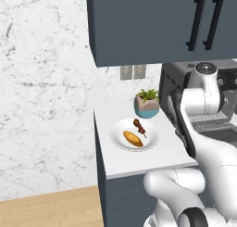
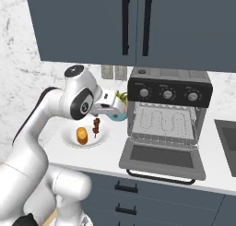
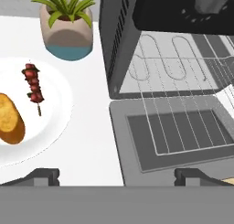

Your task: Pick up the kebab skewer and baguette bread, and place them inside the toaster oven. Close the toaster oven door and start by setting the timer.

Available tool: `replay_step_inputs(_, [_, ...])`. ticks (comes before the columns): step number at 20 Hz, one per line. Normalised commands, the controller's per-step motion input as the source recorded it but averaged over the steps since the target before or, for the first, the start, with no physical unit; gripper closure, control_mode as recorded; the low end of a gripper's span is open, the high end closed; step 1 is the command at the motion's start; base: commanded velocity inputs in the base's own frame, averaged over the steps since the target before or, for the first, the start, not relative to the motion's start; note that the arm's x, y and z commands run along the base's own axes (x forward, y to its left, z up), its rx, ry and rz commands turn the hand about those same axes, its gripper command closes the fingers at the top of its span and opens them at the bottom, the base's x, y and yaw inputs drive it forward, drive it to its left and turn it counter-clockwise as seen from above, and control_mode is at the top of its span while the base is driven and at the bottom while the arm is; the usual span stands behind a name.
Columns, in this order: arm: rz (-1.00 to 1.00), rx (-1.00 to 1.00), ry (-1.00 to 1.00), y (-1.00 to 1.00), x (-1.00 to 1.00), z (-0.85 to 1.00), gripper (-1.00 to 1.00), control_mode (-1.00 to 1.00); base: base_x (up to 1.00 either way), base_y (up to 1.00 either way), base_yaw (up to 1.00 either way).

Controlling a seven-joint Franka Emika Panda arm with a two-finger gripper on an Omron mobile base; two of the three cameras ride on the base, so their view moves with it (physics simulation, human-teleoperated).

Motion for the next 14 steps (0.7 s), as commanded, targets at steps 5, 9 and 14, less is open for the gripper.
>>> replay_step_inputs(5, [0.02,0.00,0.12,0.69,0.00,0.00,-1.00,-1.00,0.00,0.00,0.00])
replay_step_inputs(9, [0.02,0.00,0.12,0.62,0.00,-0.04,-1.00,-1.00,0.00,0.00,0.00])
replay_step_inputs(14, [0.07,0.06,0.05,0.50,0.03,-0.11,-1.00,-1.00,0.00,0.00,0.00])
